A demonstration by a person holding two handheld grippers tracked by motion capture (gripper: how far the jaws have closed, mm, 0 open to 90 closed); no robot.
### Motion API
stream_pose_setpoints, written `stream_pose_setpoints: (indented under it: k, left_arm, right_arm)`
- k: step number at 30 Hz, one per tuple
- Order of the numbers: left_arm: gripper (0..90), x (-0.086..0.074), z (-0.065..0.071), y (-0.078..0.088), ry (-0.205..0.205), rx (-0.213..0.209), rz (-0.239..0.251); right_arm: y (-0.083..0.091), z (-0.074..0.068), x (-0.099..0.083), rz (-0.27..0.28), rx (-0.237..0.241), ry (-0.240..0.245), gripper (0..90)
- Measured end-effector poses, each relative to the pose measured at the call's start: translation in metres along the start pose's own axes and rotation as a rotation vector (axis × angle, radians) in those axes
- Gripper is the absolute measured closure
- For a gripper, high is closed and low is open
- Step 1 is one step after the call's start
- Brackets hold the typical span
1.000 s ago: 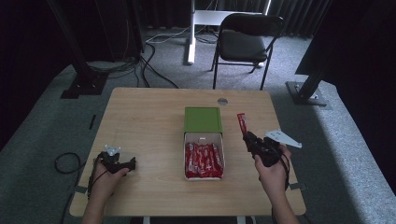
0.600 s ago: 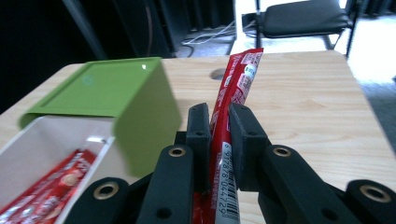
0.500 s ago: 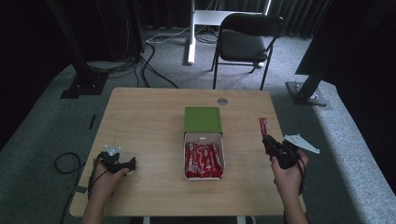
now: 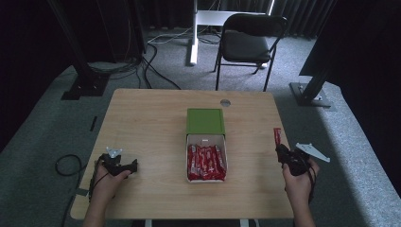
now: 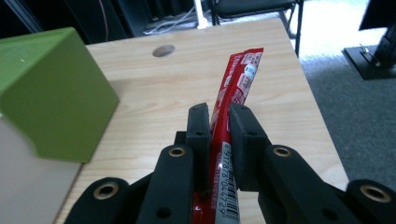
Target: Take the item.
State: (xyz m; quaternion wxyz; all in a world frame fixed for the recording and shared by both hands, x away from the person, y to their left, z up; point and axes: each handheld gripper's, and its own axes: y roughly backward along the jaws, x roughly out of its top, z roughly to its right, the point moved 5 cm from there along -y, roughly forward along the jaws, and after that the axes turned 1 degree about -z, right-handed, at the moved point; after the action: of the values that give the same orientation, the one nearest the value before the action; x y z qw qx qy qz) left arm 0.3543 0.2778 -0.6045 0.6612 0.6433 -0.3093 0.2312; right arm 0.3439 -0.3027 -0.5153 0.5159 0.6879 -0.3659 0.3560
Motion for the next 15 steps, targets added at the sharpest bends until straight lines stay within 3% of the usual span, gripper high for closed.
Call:
stream_pose_setpoints:
  k: [15]
  left_arm:
    - [8.0, 0.000, 0.000, 0.000, 0.001, 0.000, 0.002]
  right_arm:
    - [-0.017, 0.025, -0.029, -0.056, -0.046, -0.049, 78.9]
